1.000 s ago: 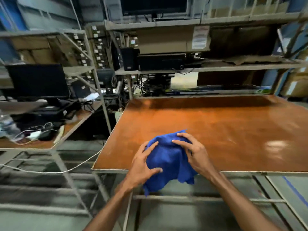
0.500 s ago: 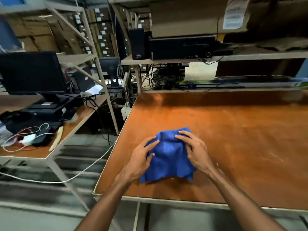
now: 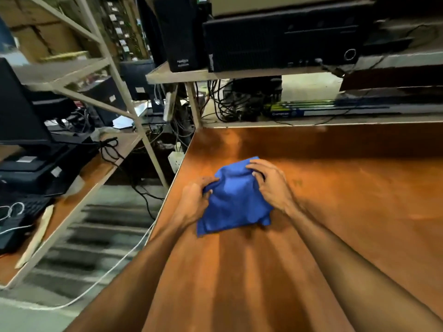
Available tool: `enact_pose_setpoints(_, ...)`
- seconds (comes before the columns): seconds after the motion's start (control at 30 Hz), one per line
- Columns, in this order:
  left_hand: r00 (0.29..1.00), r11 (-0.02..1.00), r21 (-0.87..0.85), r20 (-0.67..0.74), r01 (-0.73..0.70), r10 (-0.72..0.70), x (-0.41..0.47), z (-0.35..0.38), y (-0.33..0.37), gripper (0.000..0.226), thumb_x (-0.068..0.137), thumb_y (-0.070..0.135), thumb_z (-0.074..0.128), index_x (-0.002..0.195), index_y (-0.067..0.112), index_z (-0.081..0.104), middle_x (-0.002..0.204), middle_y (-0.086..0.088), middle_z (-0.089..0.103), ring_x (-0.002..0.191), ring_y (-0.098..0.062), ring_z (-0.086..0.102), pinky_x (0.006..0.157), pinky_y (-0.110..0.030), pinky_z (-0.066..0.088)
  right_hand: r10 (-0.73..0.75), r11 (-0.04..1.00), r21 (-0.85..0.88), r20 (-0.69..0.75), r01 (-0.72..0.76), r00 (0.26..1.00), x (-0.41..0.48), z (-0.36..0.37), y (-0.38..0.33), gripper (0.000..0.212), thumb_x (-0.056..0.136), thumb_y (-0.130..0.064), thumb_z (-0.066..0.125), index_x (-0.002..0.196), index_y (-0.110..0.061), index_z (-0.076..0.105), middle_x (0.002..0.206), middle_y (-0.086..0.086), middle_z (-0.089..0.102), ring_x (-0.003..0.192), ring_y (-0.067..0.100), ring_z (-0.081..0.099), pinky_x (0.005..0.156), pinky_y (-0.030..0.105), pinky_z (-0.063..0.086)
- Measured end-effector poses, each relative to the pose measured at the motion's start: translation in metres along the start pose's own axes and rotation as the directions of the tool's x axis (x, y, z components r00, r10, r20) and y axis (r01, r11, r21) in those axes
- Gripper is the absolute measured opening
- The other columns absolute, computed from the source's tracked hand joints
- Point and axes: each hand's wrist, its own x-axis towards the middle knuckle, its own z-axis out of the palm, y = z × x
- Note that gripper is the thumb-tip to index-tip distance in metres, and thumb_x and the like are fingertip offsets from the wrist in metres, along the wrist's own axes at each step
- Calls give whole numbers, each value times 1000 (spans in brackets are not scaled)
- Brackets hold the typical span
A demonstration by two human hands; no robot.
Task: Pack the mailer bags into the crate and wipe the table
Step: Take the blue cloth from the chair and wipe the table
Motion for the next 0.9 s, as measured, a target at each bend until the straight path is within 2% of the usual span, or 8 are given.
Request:
enact_pose_setpoints(0.07,999,996,84,45,15,-19,34,2,-12,49,85,1,62,134,-2,55,134,-18,57,124,-18,52,102,-7,29,55,990,-140,189,-29,981,31,6,13,37,97,-8,51,133,-7,57,148,20,43,134,35,46,113,18,22)
enact_pose_setpoints(0.13,975,957,280,183,74,-129,52,10,-36,65,87,22,67,144,5,43,145,-19,45,129,-30,46,106,-25,31,267,909,-403,374,-103,888,42,21,29,53,102,-37,43,152,-23,32,163,11,13,146,39,21,116,47,20)
enact_pose_setpoints(0.17,952,930,348,227,116,-204,56,17,-49,69,88,32,66,147,10,39,150,-18,40,131,-33,44,108,-34,33,342,868,-479,389,-129,855,42,29,36,58,101,-46,40,154,-28,24,165,6,6,148,38,12,115,55,18)
enact_pose_setpoints(0.3,955,920,375,214,115,-206,54,32,-93,74,85,62,41,148,24,38,153,-4,36,135,-28,43,108,-48,38,218,822,-570,317,2,923,27,77,35,66,95,-61,32,153,-31,23,164,3,13,149,33,10,119,56,6)
enact_pose_setpoints(0.47,983,900,424,95,104,-158,68,20,-134,69,89,62,21,144,27,41,151,-4,40,137,-24,41,113,-46,31,359,793,-603,353,-83,864,35,142,34,82,77,-89,18,150,-54,4,165,-2,-5,147,42,-9,107,67,-17)
enact_pose_setpoints(0.57,988,886,458,85,75,-128,81,19,-150,66,94,61,19,147,25,37,153,-2,37,140,-21,36,116,-45,25,348,768,-635,314,-77,884,65,152,57,79,78,-89,18,148,-57,0,165,-5,-6,148,41,-10,109,67,-15)
enact_pose_setpoints(0.73,990,877,476,75,67,-116,112,22,-177,61,97,62,15,141,27,37,150,5,34,137,-18,38,114,-51,25,394,744,-658,293,-115,871,135,161,84,58,95,-70,16,149,-55,1,165,-4,-5,148,41,-9,113,67,-9)
enact_pose_setpoints(0.9,996,861,502,-5,83,-94,123,30,-187,63,99,59,18,150,24,31,159,2,28,148,-14,18,120,-42,18,385,780,-617,340,-105,858,201,196,93,54,98,-64,14,149,-55,-3,165,-3,-10,147,41,-16,111,68,-10)
